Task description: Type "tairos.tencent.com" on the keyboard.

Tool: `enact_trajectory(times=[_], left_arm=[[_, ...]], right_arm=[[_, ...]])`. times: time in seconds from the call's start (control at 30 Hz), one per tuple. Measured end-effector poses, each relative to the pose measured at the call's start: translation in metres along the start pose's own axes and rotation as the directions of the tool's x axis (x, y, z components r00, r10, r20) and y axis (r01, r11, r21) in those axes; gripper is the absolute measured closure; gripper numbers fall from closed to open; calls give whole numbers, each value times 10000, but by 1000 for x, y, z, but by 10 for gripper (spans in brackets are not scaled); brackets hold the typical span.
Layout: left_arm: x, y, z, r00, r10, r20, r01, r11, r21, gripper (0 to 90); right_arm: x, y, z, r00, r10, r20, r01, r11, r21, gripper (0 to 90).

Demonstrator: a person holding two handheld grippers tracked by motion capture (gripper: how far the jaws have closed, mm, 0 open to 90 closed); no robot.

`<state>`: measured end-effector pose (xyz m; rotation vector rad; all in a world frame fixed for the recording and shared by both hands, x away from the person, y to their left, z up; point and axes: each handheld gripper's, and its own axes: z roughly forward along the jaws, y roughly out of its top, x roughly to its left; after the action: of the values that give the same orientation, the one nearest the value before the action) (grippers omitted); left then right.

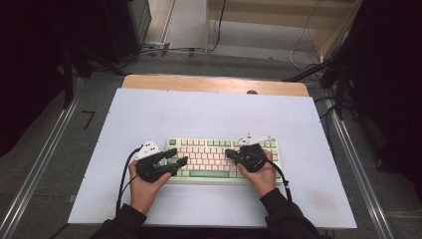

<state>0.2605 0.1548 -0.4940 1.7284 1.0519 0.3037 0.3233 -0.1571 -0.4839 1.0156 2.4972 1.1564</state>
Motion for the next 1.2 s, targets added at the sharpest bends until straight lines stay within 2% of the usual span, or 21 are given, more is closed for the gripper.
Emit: enact_trajectory(times=[0.1, 0.13, 0.17, 0.2, 0.23, 0.3, 0.33, 0.37, 0.4, 0.47, 0.63, 0.77, 0.97, 1.0, 1.03, 1.17, 1.2], left_arm=[[1, 0, 0, 9999, -128, 96, 129, 9999, -75, 441], [1, 0, 0, 9997, -188, 161, 190, 9997, -128, 461], [3, 0, 0, 9994, -249, 242, 254, 9995, -206, 461], [4, -1, 0, 9988, -334, 356, 344, 9990, -280, 473], [5, -1, 0, 9985, -380, 400, 393, 9987, -333, 479], [5, 0, -1, 9987, -329, 398, 345, 9986, -398, 493], [5, 0, -2, 9988, -305, 370, 324, 9982, -499, 493], [5, 1, -3, 9990, -313, 324, 332, 9977, -591, 493], [5, 1, -4, 9991, -325, 286, 343, 9973, -653, 492], [6, 1, -6, 9993, -336, 164, 347, 9969, -707, 478], [8, 1, -5, 9992, -368, 136, 376, 9971, -658, 458], [8, -3, -3, 9980, -508, 374, 520, 9982, -311, 460], [4, -2, 4, 9986, -278, 439, 281, 9996, -76, 471], [4, -2, 6, 9987, -281, 420, 283, 9996, -33, 528], [4, -2, 7, 9986, -286, 447, 284, 9996, 43, 528], [1, 0, 7, 9986, -53, 519, 46, 9999, 152, 824], [0, 1, 6, 9983, -38, 586, 29, 9999, 156, 824]], right_arm=[[-1, 2, -8, 10000, 75, -5, -75, 9988, -494, 876], [-3, 2, -13, 9995, 305, -61, -309, 9963, -804, 873], [-3, 2, -13, 9995, 305, -61, -309, 9963, -804, 873], [-5, 2, -14, 9991, 415, -111, -424, 9943, -976, 836], [-7, 3, -18, 9981, 597, -154, -612, 9884, -1389, 734], [-8, 3, -21, 9965, 829, -93, -833, 9828, -1647, 628], [-9, 3, -21, 9959, 908, -14, -896, 9801, -1772, 589], [-9, 3, -21, 9959, 908, -14, -896, 9801, -1772, 589], [-11, 2, -23, 9941, 1082, 86, -1045, 9759, -1917, 521], [-13, 2, -24, 9924, 1215, 186, -1154, 9729, -2002, 477], [-16, 0, -25, 9892, 1451, 224, -1377, 9696, -2025, 438], [-16, -1, -25, 9886, 1477, 276, -1392, 9692, -2032, 424], [-18, -4, -28, 9874, 1550, 333, -1452, 9685, -2020, 422], [-20, -6, -29, 9855, 1650, 390, -1539, 9673, -2015, 422], [-20, -6, -29, 9855, 1650, 390, -1539, 9673, -2015, 422], [-21, -9, -32, 9835, 1726, 539, -1583, 9661, -2041, 423], [-21, -9, -32, 9835, 1726, 539, -1583, 9661, -2041, 423]])
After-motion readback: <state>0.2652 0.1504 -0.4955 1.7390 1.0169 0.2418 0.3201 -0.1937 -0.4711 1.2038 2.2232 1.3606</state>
